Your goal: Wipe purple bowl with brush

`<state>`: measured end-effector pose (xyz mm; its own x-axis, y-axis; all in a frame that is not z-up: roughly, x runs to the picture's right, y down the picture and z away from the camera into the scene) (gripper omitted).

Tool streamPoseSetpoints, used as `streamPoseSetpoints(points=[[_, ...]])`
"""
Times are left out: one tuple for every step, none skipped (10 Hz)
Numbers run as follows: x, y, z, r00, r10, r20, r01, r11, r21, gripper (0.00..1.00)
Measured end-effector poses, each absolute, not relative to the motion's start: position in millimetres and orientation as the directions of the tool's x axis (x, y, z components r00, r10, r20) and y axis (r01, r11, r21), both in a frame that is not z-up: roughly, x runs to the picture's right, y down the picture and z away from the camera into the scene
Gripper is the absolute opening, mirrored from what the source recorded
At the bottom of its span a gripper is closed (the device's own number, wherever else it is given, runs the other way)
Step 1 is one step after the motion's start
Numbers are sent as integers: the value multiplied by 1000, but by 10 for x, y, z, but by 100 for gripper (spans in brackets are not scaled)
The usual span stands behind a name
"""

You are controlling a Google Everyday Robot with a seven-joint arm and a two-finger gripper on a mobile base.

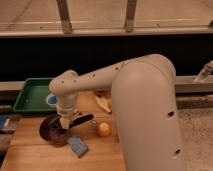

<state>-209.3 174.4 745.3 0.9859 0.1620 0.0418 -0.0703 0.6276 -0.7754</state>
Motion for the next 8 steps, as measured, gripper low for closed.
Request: streamPoseSetpoints(points=[[-2180,1741,7440,987,149,56,-51,631,-774,0],[-2294,1788,7354,990,116,78,-14,636,-771,0],[-2340,1831,7301,991,105,87,0,638,-770,0],[-2367,1877,7250,991,98,90,7,637,-770,0],[-2402,1955,7178,992,89,93,15,637,-771,0],[-2373,2020,7100,991,97,88,6,639,-769,0],[-2247,2053,7056,992,103,66,-15,639,-769,0],[-2132,2057,7044,992,117,48,-38,640,-767,0]])
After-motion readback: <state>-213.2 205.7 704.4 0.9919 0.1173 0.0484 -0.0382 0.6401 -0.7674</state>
